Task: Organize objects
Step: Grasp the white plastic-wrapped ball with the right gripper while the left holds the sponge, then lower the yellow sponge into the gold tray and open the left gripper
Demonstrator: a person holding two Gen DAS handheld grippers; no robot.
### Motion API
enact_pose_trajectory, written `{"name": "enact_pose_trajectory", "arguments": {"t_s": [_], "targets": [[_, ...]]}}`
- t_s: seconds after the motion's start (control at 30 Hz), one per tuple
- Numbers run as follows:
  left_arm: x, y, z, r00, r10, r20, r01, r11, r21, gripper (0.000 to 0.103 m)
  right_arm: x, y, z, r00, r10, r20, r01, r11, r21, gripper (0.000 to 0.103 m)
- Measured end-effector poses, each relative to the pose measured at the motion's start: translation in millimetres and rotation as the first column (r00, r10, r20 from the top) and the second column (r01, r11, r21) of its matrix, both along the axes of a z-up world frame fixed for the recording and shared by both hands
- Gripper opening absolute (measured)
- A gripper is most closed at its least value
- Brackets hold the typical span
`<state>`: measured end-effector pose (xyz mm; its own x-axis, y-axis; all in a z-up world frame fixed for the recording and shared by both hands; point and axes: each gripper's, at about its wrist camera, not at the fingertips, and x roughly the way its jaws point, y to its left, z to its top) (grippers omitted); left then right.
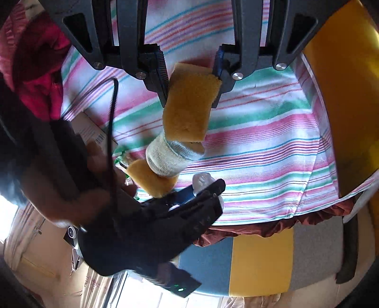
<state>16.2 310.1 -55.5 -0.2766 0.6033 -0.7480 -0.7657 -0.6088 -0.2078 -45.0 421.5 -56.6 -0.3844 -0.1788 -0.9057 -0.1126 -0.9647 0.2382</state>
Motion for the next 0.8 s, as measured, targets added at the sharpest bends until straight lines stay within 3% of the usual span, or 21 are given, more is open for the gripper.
{"name": "enact_pose_trajectory", "arguments": {"t_s": [0.2, 0.3, 0.53, 0.8], "targets": [[18.6, -24.3, 29.9, 0.998, 0.010, -0.066, -0.007, 0.999, 0.039, 0.032, 39.3, -20.9, 30.4, 0.986, -0.040, -0.162, 0.029, 0.997, -0.072, 0.036], [22.3, -36.0, 44.1, 0.996, 0.048, -0.077, -0.044, 0.998, 0.052, 0.032, 51.7, -36.6, 37.5, 0.976, -0.030, -0.214, 0.018, 0.998, -0.059, 0.036], [18.3, -65.6, 62.4, 0.982, 0.167, -0.085, -0.164, 0.985, 0.044, 0.032, 86.2, -45.8, 31.1, 0.972, -0.042, -0.231, 0.027, 0.998, -0.065, 0.036], [5.3, -106.2, 74.9, 0.944, 0.307, -0.121, -0.302, 0.952, 0.054, 0.033, 86.8, -40.7, 21.8, 0.976, -0.049, -0.213, 0.042, 0.998, -0.038, 0.036]]}}
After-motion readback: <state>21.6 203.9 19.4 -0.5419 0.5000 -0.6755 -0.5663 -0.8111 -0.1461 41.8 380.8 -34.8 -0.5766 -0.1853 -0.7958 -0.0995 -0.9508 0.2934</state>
